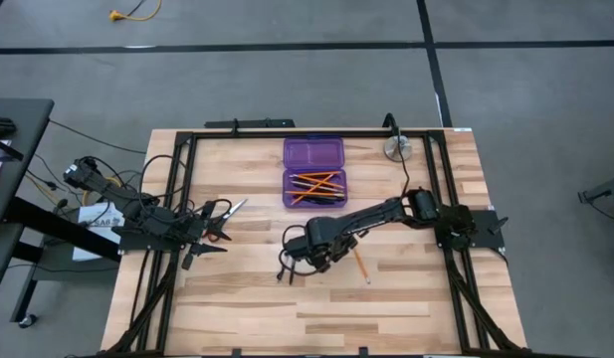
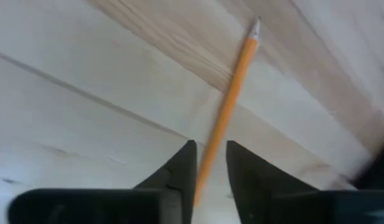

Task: Pick & place school supplies into a supply box
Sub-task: Put the orange pencil into the purple pencil case

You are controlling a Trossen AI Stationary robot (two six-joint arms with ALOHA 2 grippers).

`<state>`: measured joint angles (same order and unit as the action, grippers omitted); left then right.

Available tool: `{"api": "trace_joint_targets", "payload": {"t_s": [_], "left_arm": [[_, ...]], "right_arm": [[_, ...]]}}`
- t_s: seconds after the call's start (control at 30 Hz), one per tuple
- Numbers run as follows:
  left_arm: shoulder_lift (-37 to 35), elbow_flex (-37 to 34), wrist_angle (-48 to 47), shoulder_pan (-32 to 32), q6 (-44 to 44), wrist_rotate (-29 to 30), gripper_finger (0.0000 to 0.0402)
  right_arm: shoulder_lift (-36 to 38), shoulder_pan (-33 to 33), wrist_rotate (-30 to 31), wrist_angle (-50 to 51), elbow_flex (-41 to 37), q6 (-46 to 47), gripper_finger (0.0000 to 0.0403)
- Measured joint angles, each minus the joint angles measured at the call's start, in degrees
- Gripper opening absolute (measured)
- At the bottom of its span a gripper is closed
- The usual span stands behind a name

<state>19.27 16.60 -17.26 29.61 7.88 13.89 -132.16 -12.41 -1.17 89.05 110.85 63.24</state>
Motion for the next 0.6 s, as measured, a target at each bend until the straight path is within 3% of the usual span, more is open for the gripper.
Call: {"api": "trace_joint_targets", "payload": {"t_s": [0.23,0.6], "left_arm": [[0.0,0.0,0.0,0.0,0.0,0.0,0.0132],[0.0,0.0,-0.2,0.0,0.1,0.0,0.0132]], "right_arm": [[-0.1,-0.7,0.2,0.9,-2.2,-1.8,0.0138],[0.0,-4.2,-1.8,-2.2,-9.1,1.2,0.0122]]}}
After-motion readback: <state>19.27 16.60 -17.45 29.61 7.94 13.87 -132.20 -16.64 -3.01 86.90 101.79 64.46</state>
